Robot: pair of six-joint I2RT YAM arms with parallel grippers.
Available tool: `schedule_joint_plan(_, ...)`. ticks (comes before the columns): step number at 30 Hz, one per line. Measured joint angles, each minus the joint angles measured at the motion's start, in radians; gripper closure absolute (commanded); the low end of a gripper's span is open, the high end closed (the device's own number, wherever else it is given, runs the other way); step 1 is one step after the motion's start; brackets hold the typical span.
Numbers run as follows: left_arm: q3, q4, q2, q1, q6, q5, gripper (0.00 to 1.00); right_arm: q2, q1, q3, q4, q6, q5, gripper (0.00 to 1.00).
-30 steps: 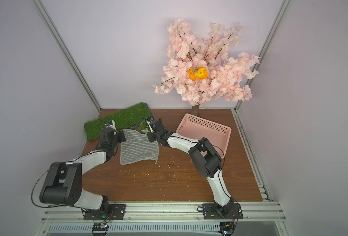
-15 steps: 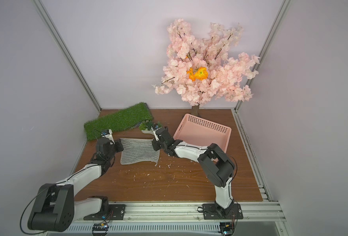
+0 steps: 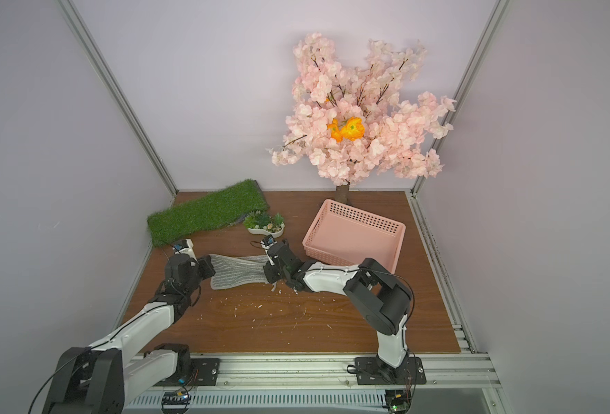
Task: Fold the square dishcloth
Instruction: Fold the cleaning item at the center of the board.
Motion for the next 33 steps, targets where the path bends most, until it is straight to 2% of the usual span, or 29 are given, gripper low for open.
schedule_joint_plan(2, -0.016, -0.017, -0.011, 0.0, -0.02, 0.001, 0.95, -0.013, 0.001, -0.013, 0.009, 0.006, 0.002, 1.0)
schedule_joint_plan(4, -0.034, -0.029, -0.024, 0.0, -0.042, 0.007, 0.84, -0.021, 0.001, -0.023, 0.021, 0.013, 0.005, 0.98)
schedule_joint_plan(10, -0.07, -0.074, -0.067, 0.002, -0.133, 0.014, 0.52, -0.021, 0.004, -0.045, 0.034, 0.033, 0.005, 0.79)
schedule_joint_plan(12, -0.07, -0.093, -0.091, 0.002, -0.163, 0.017, 0.45, -0.021, 0.008, -0.056, 0.041, 0.042, 0.006, 0.75)
schedule_joint_plan(17, -0.07, -0.145, -0.198, 0.003, -0.232, 0.016, 0.38, -0.026, 0.025, -0.1, 0.056, 0.061, 0.006, 0.66)
schedule_joint_plan(22, -0.058, -0.254, -0.324, 0.003, -0.304, -0.027, 0.28, -0.07, 0.034, -0.154, 0.062, 0.079, 0.003, 0.64)
schedule_joint_plan(28, -0.052, -0.343, -0.461, 0.003, -0.35, -0.065, 0.25, -0.122, 0.035, -0.169, 0.077, 0.109, 0.003, 0.64)
schedule_joint_plan(33, 0.011, -0.361, -0.43, 0.003, -0.343, -0.023, 0.26, -0.174, 0.048, -0.174, 0.065, 0.147, 0.016, 0.66)
